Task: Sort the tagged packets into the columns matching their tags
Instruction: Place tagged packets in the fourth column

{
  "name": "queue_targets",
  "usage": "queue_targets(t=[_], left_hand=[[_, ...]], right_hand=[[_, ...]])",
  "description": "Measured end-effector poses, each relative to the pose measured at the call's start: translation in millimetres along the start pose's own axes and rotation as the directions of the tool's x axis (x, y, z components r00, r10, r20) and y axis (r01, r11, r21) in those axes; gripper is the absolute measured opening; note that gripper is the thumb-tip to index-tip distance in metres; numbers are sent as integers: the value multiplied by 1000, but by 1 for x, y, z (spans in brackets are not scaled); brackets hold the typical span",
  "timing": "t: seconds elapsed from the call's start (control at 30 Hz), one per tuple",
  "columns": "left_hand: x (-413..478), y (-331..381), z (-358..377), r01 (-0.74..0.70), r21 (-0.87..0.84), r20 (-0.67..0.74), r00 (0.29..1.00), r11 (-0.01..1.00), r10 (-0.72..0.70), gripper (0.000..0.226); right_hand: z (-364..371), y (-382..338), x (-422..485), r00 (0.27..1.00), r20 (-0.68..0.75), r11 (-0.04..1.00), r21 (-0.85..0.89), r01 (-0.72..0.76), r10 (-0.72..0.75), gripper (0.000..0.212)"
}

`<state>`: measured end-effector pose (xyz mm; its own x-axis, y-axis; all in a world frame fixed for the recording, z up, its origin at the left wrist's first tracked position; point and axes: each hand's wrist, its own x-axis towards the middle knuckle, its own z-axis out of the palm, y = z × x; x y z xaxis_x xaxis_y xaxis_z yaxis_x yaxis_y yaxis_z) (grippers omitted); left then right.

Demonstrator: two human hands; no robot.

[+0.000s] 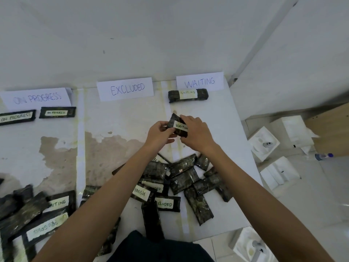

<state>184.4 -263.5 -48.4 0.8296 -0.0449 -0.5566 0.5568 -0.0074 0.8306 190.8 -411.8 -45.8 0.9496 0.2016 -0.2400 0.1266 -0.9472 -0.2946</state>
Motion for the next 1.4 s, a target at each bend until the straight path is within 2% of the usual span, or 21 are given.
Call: queue_targets(t=[0.13, 0.23, 0.3, 0.43, 0.5, 0.6, 0.7, 0.87, 1.07, 1.13, 1.23, 1.4], left_hand=[[23, 7, 20, -68, 263, 56, 997, 962, 55, 26], [43, 8, 29, -199, 506, 161, 978, 839, 135, 27], [58, 4, 36, -290, 635, 224, 956, 716, 188, 32], [85, -8, 49, -406, 869, 321, 898, 282, 301, 50], [94, -16, 57, -420, 892, 358, 883, 169, 303, 55], [106, -31, 66, -439, 894, 391, 861, 87, 326, 59], [116, -42, 70, -431, 899, 377, 850, 74, 368, 58], [122, -49, 72, -425, 903, 371, 843, 62, 390, 60], [123, -43, 70, -455, 882, 386, 846, 122, 369, 59], [118, -40, 69, -461, 873, 381, 849, 160, 367, 56], [103, -39, 66, -474, 855, 378, 848, 212, 371, 54], [71, -53, 57, -457, 841, 347, 866, 289, 360, 49]], right_hand=[[-16, 49, 17, 999, 1, 998, -49, -37, 37, 68], [-28, 90, 35, 996, 5, 991, -107, -84, 85, 64], [-34, 117, 50, 993, -3, 983, -143, -114, 114, 63], [-40, 159, 80, 988, -3, 958, -245, -147, 151, 60], [-39, 173, 94, 985, 5, 953, -254, -167, 174, 60], [-34, 187, 114, 989, 24, 963, -234, -137, 147, 60], [-31, 194, 133, 996, 23, 984, -161, -82, 87, 62], [-34, 203, 147, 996, 51, 997, -47, -65, 67, 58], [-32, 198, 131, 998, 15, 996, -65, -67, 69, 75], [-31, 188, 116, 997, -17, 995, -66, -77, 76, 75], [-27, 164, 86, 994, -16, 993, -53, -109, 109, 67], [-6, 113, 24, 947, 166, 953, 85, -292, 275, 54]])
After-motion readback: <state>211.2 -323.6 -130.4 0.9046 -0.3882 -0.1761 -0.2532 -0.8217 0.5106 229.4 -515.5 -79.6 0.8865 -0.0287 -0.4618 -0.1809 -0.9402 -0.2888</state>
